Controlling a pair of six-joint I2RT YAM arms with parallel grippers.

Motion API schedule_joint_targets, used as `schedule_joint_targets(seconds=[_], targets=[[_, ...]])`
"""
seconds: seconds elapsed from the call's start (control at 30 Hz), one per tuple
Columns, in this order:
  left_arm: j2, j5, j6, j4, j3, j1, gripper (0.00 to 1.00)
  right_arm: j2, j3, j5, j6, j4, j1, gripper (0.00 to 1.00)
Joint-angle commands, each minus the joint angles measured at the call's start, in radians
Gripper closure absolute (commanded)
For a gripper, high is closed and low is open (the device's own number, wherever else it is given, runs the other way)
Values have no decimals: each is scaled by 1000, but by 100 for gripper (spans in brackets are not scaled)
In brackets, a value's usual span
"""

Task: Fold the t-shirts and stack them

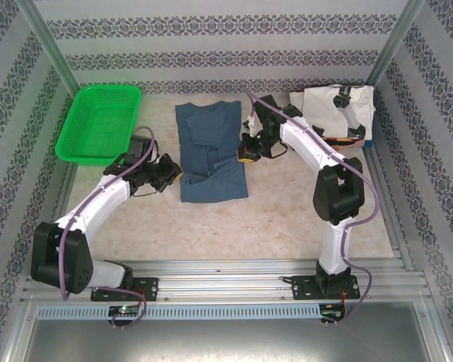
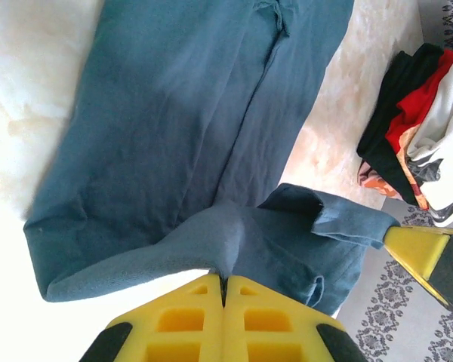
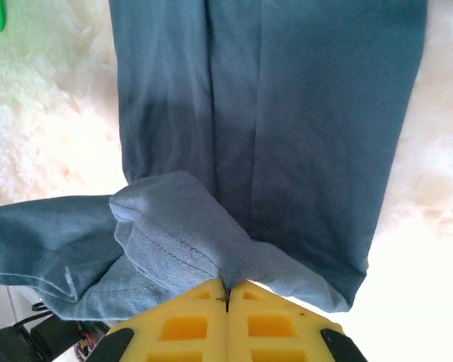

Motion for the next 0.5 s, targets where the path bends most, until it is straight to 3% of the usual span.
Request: schedule_joint_targets(seconds=[0.0,0.47], targets=[[42,32,53,36,55,19,100,37,60,24,-32,-36,-19,100],[192,49,89,52,175,52,100,174,272,34,-63,-99,-54,100]])
